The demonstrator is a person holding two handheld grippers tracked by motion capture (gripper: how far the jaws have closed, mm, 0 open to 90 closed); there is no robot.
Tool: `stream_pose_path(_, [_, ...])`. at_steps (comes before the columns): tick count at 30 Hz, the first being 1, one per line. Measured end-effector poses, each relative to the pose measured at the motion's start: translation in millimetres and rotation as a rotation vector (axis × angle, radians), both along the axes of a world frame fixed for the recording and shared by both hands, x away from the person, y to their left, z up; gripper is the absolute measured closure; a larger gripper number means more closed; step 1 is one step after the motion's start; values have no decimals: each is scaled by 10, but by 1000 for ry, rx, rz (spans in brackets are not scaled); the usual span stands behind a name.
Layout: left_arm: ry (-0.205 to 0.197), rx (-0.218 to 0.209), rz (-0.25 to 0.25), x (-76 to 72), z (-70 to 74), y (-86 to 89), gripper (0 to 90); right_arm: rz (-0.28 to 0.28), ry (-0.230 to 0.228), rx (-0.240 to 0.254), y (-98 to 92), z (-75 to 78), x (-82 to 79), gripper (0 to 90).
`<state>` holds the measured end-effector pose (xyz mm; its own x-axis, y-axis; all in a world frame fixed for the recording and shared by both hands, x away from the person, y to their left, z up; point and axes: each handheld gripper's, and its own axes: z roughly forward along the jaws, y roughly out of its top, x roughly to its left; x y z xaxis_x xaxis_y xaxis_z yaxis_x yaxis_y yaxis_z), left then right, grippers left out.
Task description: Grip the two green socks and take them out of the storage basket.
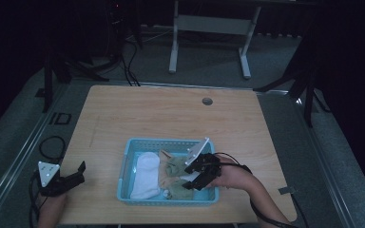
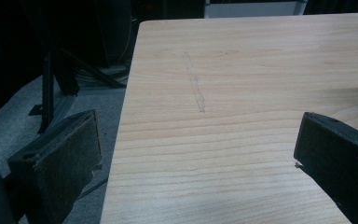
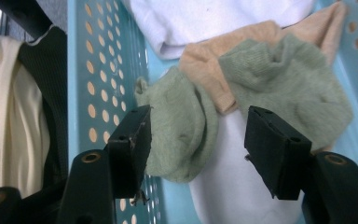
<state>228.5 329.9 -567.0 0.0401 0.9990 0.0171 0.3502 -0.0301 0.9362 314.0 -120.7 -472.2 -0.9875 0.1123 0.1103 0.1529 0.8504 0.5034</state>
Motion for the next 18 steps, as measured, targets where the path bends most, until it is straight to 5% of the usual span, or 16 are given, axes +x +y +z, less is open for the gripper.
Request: stream_pose_path(18, [3,7,-2,0,1,-3,4,34,13,-132,106,-232,32,599])
